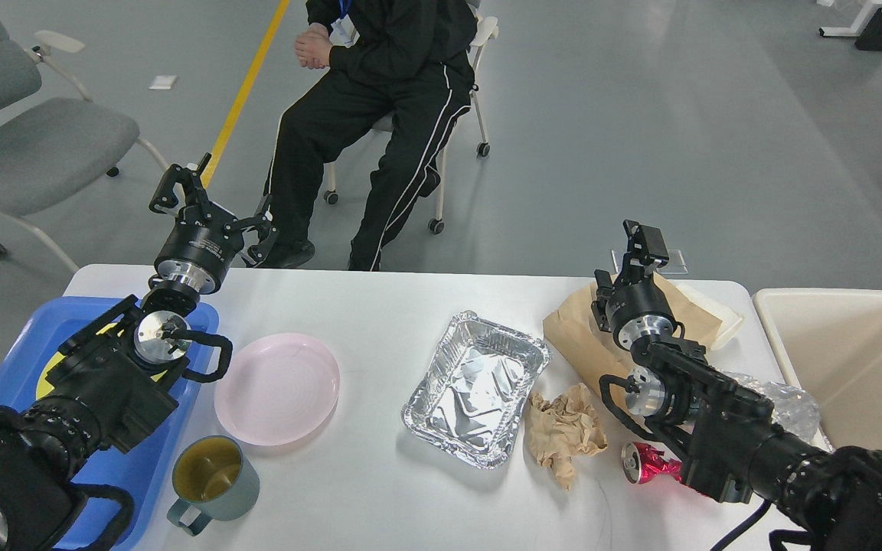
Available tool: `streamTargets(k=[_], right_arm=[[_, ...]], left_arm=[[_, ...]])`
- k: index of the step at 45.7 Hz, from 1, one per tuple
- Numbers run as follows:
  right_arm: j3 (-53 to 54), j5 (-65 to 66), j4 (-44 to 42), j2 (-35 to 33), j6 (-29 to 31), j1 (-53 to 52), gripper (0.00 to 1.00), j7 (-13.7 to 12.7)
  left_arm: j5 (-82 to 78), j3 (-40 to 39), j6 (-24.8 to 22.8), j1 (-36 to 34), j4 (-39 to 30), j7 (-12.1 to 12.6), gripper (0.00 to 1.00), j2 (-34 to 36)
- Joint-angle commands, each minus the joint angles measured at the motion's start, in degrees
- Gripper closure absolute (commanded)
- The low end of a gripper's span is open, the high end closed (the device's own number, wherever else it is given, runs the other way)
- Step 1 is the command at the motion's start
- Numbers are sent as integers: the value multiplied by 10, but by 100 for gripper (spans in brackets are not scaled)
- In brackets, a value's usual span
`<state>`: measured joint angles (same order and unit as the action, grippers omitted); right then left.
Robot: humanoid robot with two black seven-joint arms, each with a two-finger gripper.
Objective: Tidy desktop
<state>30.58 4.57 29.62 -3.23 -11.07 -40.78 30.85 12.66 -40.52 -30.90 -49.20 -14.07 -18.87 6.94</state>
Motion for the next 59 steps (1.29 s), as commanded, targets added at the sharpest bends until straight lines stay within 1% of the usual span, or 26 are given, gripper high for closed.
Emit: streamTargets(k=[1, 5, 7, 10, 27, 40, 50, 59], right_arm=[[0, 0, 0, 0, 0, 0, 0, 0], [0, 0, 0, 0, 0, 0, 0, 0], [0, 0, 0, 0, 0, 0, 0, 0], [0, 0, 0, 0, 0, 0, 0, 0], [0, 0, 0, 0, 0, 0, 0, 0], [0, 0, 0, 0, 0, 0, 0, 0], [0, 0, 0, 0, 0, 0, 0, 0], [0, 0, 0, 0, 0, 0, 0, 0]], left_arm=[[0, -3, 0, 1, 0, 2, 4, -2], [1, -7, 0, 2, 0, 4, 4, -3], [1, -11, 0, 2, 0, -1, 4, -3], [1, -11, 0, 2, 0, -2, 4, 0], [2, -11, 0, 2, 0, -1, 4, 0], [3, -13, 1, -16, -1, 2, 4, 4], [5, -13, 9, -42, 0, 3, 4, 27], [7, -14, 8, -34, 0, 0, 4, 25]])
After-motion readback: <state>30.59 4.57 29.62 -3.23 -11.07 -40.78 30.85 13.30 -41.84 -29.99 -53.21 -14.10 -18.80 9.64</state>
